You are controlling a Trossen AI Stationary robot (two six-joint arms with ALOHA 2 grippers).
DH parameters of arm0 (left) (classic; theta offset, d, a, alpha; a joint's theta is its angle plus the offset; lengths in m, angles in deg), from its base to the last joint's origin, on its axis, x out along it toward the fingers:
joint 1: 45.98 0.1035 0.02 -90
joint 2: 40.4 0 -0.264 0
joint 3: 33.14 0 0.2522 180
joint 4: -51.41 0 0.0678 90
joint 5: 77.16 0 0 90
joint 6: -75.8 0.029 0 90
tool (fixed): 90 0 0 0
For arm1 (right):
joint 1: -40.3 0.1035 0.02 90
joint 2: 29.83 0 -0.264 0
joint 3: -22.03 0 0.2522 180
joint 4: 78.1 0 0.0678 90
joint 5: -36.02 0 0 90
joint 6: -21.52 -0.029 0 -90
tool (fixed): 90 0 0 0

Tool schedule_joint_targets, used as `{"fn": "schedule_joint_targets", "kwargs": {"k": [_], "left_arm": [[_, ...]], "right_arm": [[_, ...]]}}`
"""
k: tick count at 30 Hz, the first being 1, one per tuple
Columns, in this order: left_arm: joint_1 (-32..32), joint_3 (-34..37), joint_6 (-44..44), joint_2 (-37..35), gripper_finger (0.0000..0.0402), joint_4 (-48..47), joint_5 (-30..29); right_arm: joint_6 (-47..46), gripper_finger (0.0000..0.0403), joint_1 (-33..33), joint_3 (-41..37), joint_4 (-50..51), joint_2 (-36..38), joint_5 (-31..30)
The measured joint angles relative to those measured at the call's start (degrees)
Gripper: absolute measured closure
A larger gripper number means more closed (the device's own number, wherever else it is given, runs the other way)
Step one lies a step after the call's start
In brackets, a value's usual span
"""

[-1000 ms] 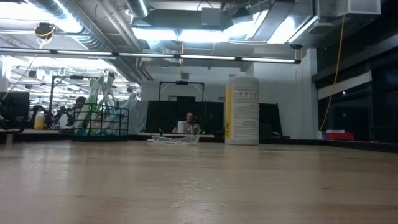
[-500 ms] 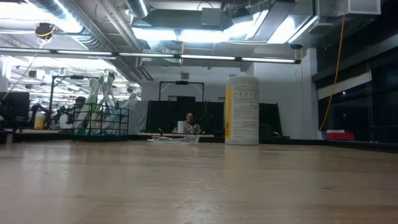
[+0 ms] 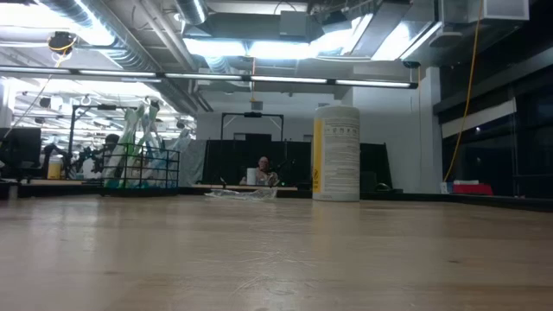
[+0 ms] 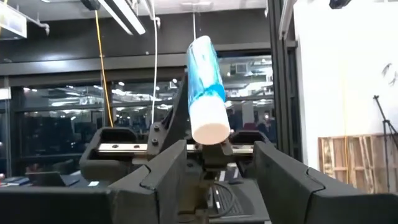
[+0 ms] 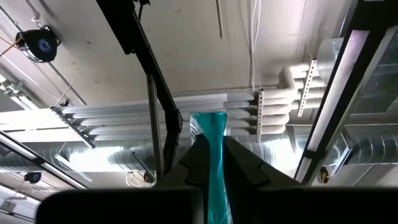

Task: Pick & Place toothbrushing station
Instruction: Put the blue mouthwash bottle into the middle section of the black organizer

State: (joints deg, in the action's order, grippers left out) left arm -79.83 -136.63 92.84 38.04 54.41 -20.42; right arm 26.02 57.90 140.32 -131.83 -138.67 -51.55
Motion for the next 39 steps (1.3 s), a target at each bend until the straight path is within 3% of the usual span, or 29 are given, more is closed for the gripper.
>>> {"fn": "schedule_joint_targets", "kwargs": {"k": [13,31,39], "left_arm": [[3.31,0.02,-4.09,0.37,0.0221,1.05,4.38],[4.25,0.00,-6.81,0.37,0.0224,1.43,4.44],[4.66,0.01,-7.93,0.37,0.0295,1.06,4.58]], "right_arm": [[-1.57,0.0371,-0.56,0.07,1.31,0.00,0.15],[-3.07,0.0371,-1.27,0.07,2.40,-0.04,-0.04],[-3.14,0.0371,-1.33,0.07,2.40,-0.04,-0.07]]}}
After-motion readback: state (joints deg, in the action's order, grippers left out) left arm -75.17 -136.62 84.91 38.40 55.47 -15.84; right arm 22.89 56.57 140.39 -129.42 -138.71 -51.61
